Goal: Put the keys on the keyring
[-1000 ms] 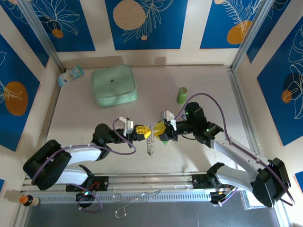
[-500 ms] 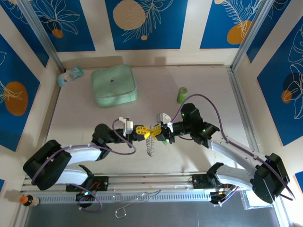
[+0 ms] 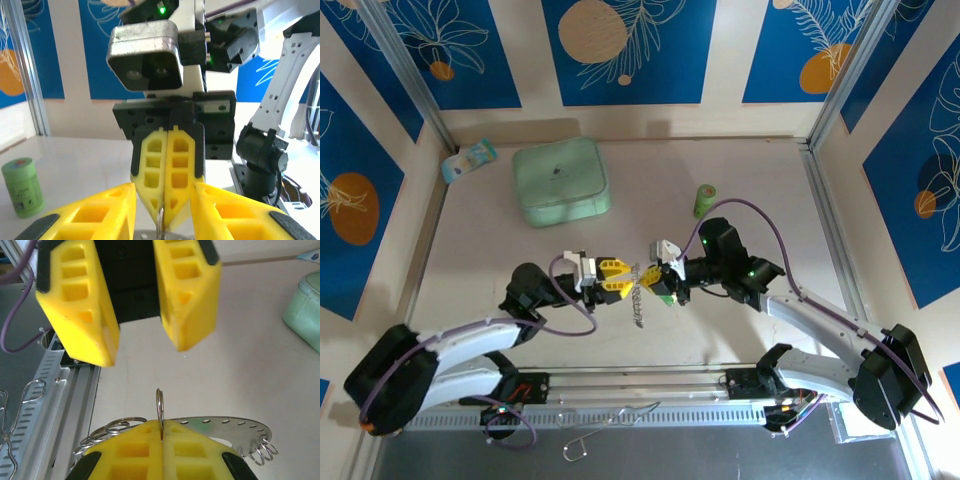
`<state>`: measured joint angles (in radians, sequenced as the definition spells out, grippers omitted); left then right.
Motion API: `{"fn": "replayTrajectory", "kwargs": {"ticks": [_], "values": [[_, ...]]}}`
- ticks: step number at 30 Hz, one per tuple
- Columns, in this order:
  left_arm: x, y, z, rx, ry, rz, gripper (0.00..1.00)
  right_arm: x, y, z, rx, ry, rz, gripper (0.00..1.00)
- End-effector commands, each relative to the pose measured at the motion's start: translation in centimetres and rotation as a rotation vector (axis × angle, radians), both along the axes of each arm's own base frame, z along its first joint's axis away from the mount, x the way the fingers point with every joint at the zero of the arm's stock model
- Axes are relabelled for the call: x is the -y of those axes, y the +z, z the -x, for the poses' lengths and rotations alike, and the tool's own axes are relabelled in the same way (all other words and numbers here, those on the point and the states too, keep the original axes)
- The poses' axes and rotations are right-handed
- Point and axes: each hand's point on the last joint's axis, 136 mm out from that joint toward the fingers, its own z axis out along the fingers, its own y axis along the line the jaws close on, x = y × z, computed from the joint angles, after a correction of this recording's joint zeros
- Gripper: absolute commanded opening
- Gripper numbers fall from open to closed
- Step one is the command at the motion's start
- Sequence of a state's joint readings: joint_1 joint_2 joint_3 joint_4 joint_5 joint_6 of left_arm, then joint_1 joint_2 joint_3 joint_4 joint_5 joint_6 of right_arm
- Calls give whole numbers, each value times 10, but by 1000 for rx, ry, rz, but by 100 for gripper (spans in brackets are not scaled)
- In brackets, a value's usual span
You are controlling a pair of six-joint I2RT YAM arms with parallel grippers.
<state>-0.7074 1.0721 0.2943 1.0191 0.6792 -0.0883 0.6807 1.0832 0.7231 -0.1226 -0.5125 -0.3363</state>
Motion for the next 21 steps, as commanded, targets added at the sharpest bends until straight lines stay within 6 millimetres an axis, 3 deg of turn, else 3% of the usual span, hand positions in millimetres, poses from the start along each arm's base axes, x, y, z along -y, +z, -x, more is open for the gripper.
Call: {"fn": "replayTrajectory", "kwargs": {"ticks": [1,6,21], "values": [[-2,-34,1,-23,26,-191,33,2,12,3,51,20,23,0],[-5,-44,6,-16,-3,-306,33,1,7,6,59,41,87,0],[9,-37,7,-5,-93,-332,21,-12,2,9,95,117,263,0]]}}
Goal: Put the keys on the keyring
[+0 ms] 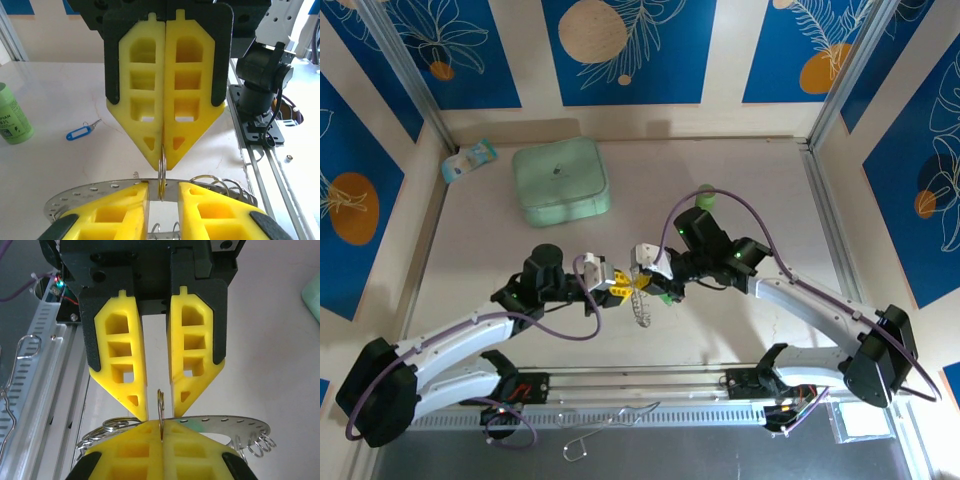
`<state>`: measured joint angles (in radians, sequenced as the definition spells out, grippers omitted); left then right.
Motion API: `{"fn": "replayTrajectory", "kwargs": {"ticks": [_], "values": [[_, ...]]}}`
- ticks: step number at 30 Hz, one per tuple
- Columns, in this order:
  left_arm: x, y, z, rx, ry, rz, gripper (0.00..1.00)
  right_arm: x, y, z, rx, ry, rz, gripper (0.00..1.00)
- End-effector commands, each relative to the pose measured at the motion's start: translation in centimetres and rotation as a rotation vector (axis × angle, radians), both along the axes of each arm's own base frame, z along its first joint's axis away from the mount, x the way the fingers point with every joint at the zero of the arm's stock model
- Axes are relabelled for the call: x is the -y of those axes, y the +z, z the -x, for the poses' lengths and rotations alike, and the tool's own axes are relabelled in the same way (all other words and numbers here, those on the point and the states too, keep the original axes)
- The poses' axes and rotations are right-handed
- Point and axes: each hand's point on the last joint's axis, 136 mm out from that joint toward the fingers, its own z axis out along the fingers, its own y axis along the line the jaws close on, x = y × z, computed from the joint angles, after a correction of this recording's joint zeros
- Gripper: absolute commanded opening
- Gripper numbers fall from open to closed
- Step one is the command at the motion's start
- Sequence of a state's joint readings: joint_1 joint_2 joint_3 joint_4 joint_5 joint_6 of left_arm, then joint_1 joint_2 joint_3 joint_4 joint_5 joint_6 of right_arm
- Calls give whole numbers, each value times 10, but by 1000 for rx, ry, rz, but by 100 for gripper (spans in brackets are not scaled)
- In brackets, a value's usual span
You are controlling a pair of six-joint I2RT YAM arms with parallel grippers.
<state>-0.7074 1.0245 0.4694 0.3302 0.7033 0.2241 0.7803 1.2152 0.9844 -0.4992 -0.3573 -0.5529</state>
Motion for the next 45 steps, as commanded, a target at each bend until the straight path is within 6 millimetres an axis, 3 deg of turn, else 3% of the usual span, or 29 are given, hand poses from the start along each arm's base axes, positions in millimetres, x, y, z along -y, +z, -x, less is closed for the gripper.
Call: {"fn": "replayTrajectory", "kwargs": {"ticks": [1,8,10,12,13,17,26,38,45], "values": [[5,11,7,29,-59,12,19,-2,6,4,22,37,25,0],[5,12,8,32,-65,14,0,-4,7,7,24,46,21,0],[5,12,9,32,-67,17,0,-3,11,5,28,26,-25,0],[5,15,9,42,-66,38,0,-1,19,5,18,13,-105,22],[5,17,9,46,-64,54,0,0,21,8,12,18,-146,27],[6,25,11,59,-69,102,0,6,21,9,-3,3,-235,32],[6,27,16,63,-97,143,0,5,20,7,7,-14,-289,32],[8,31,17,71,-113,171,0,0,23,13,-15,27,-315,20],[8,36,18,75,-118,197,0,-4,21,13,-19,34,-314,19]]}}
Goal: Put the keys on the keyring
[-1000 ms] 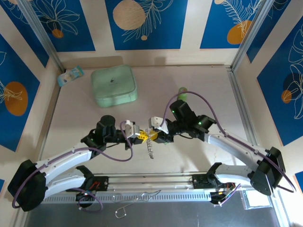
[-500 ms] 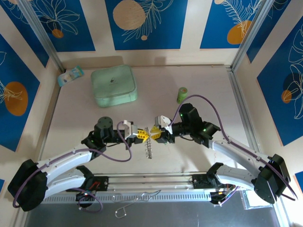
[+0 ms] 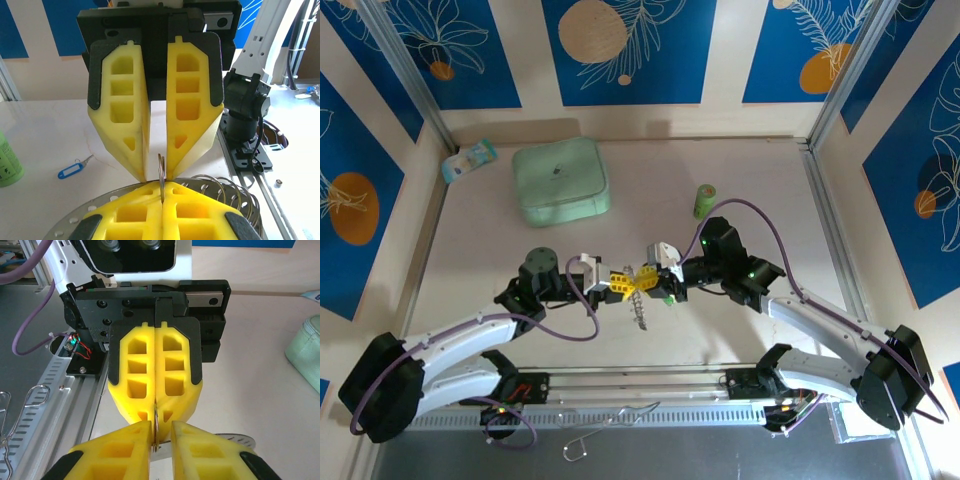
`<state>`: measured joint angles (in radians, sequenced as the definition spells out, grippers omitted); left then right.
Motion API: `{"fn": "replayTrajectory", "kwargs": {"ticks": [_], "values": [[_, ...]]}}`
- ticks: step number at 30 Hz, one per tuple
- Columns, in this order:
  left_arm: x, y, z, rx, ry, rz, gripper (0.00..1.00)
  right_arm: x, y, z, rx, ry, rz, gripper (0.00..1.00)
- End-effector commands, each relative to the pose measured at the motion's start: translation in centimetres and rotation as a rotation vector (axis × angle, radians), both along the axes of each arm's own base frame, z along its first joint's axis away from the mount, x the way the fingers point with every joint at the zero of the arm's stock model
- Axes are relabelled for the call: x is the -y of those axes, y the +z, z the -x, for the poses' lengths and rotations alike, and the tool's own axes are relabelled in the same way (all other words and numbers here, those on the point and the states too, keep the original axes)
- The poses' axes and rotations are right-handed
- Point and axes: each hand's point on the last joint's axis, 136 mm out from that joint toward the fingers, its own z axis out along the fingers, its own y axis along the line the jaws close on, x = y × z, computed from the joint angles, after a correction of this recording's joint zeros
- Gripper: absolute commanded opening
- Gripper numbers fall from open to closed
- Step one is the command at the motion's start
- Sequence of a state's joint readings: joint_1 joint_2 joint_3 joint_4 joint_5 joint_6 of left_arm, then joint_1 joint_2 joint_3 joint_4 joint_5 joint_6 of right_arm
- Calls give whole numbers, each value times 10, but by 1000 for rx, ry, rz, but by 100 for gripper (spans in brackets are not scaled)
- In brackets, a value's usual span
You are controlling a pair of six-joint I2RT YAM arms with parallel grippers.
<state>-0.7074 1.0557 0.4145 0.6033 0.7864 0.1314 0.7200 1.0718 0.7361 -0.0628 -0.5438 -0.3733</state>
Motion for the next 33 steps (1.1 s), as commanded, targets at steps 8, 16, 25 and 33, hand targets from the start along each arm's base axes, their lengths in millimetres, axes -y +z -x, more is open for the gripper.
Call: {"fn": "replayTrajectory", "kwargs": {"ticks": [8,16,25,33], "values": [[2,20,10,44,-46,86,0,-3,-7,4,-13,23,14,0],[-13,2,-7,33,128,10,44,16,-5,-15,19,-94,64,0],[-49,-14,-14,-61,350,-88,49,32,-13,-27,-12,-188,166,0],[-56,-22,-17,-182,423,-112,46,50,-19,-60,-44,-381,262,0]]}}
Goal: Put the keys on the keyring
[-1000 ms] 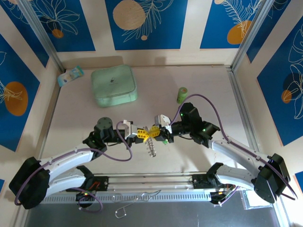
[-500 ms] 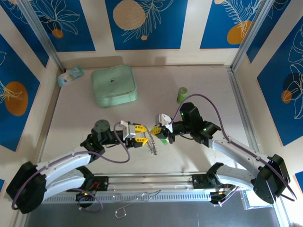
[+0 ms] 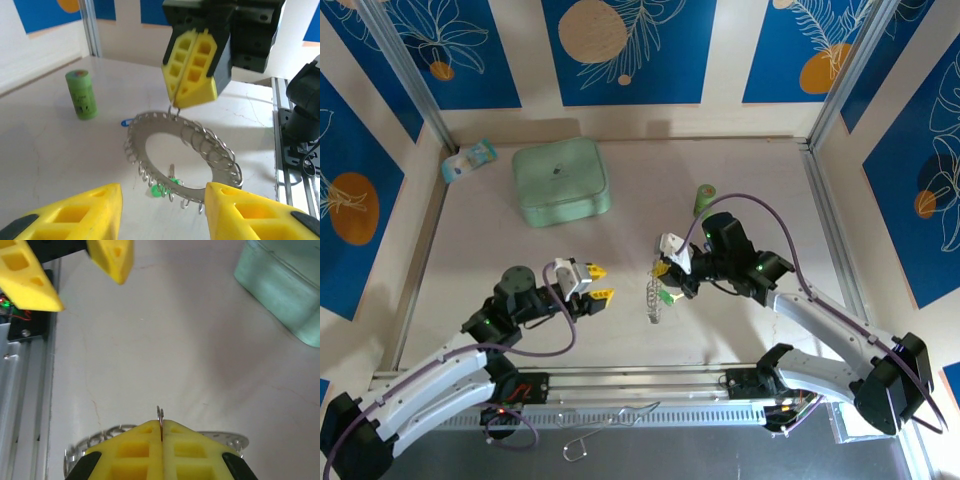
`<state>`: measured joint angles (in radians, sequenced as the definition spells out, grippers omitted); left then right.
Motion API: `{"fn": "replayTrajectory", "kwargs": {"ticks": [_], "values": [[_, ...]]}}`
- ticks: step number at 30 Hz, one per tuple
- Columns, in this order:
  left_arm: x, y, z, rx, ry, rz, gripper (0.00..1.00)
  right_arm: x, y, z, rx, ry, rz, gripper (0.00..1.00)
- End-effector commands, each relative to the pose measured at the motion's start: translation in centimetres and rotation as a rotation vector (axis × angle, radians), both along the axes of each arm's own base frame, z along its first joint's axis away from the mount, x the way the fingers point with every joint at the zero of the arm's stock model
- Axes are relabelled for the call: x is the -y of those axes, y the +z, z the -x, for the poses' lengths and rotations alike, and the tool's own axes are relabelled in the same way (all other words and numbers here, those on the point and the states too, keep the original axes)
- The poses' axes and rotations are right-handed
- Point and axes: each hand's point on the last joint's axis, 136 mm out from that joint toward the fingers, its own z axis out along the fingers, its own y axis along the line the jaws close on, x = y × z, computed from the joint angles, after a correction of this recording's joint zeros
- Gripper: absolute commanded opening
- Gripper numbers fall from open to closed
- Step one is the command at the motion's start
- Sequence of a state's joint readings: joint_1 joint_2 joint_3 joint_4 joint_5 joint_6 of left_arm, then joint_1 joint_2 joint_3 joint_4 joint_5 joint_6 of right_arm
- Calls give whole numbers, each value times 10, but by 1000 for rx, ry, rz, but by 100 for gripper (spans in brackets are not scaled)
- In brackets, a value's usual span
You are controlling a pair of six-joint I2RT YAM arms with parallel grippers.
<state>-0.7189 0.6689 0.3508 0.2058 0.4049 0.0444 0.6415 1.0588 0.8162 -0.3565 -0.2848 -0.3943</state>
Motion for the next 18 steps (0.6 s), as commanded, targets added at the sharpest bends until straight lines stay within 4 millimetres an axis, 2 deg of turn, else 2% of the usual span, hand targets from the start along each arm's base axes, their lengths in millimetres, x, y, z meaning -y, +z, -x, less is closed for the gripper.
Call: {"fn": "replayTrajectory", "kwargs": {"ticks": [1,6,8,12,16,18], "values": [[-2,-15,-5,-106,64,-23,46,11,9,-24,15,-130,39,0],[10,-33,-19,-227,108,-54,44,40,15,-53,65,-320,94,0],[16,-43,-32,-301,202,-76,44,54,20,-62,84,-398,105,0],[30,-66,-44,-475,333,-150,44,81,27,-72,100,-542,128,0],[61,-83,-35,-604,335,-157,42,103,33,-81,85,-665,126,0],[78,-94,-26,-661,329,-230,42,110,34,-83,76,-702,128,0]]}}
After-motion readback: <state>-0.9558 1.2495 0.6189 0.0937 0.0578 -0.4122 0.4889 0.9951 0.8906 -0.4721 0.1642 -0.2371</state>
